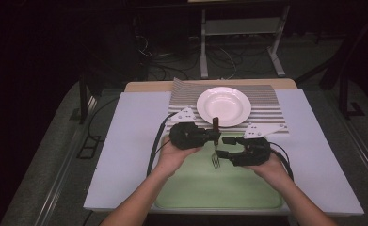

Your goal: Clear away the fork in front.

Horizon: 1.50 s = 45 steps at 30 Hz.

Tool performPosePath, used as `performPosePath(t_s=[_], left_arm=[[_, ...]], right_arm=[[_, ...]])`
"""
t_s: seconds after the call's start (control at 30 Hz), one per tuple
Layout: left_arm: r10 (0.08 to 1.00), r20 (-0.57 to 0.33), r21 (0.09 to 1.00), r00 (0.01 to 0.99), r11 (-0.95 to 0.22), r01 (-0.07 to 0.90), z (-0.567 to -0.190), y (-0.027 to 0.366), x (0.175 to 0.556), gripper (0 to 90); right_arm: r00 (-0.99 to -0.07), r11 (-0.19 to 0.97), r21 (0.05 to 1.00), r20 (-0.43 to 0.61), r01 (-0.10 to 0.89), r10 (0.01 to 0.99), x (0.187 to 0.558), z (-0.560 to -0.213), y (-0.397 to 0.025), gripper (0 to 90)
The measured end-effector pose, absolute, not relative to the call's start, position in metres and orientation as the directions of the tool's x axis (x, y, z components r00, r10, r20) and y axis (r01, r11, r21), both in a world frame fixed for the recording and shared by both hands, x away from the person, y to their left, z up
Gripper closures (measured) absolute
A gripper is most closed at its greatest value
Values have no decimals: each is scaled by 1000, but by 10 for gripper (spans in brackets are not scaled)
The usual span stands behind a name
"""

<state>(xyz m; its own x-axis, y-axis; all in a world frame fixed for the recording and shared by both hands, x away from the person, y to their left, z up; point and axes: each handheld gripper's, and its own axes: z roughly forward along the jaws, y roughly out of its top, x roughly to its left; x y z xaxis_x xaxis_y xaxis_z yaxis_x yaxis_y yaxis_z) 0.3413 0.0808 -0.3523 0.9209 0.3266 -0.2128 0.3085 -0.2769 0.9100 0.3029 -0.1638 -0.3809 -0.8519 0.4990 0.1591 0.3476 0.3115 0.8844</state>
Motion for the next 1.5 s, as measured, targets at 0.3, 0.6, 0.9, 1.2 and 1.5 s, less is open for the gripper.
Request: performPosePath(t_s=[0.3,0.6,0.9,1.2,1.5], left_arm=[[309,-227,911,924,-269,313,-354,102,344,802],[327,-249,908,911,-247,337,-347,142,344,802],[334,-243,904,911,-263,337,-341,175,341,802],[344,-257,896,903,-264,356,-341,203,331,802],[337,-282,884,898,-272,380,-344,220,317,801]], right_arm=[[-804,325,867,134,378,579,304,-395,-183,173],[-769,334,852,117,403,629,295,-414,-208,95],[-737,310,855,117,416,666,283,-422,-240,87],[-706,292,856,113,426,699,268,-431,-263,83],[-700,293,851,116,436,704,265,-435,-266,85]])
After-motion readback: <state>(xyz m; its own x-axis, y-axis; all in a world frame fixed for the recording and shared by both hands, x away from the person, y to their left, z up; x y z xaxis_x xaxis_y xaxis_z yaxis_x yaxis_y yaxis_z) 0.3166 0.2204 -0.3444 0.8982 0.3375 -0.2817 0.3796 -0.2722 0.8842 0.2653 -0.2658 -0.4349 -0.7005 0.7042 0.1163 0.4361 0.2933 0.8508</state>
